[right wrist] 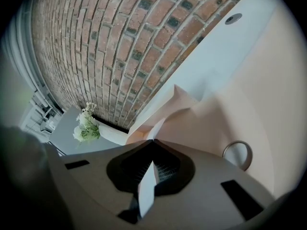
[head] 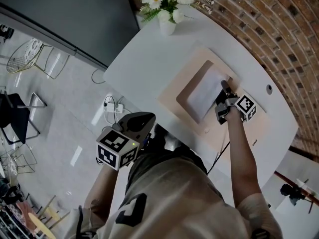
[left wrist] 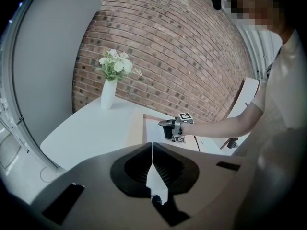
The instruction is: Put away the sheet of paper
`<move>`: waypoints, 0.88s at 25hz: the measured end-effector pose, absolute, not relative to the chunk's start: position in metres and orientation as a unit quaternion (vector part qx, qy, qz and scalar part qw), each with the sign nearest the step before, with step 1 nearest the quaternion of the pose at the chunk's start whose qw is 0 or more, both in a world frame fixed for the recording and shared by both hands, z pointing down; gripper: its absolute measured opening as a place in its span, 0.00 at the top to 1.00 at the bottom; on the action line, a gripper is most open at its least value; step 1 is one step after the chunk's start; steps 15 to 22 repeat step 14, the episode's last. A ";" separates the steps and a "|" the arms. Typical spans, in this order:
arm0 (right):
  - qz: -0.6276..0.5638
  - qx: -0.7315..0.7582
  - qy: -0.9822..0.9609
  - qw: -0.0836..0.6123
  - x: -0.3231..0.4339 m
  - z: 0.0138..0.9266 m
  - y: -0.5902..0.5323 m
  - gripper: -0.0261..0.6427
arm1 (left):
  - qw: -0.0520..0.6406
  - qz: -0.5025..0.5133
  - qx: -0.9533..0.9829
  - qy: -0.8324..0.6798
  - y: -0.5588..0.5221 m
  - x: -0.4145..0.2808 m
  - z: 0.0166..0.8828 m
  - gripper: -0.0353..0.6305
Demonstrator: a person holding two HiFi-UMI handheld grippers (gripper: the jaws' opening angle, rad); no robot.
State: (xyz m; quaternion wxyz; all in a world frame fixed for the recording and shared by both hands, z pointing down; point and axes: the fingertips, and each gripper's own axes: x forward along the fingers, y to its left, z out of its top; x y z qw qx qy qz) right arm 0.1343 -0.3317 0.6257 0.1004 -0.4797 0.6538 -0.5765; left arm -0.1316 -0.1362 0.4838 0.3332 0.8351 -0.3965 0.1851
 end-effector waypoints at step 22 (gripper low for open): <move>-0.572 -0.485 0.655 0.100 0.135 0.621 -0.326 0.93 | 0.328 0.180 0.835 -0.404 -0.125 -0.137 0.479 0.92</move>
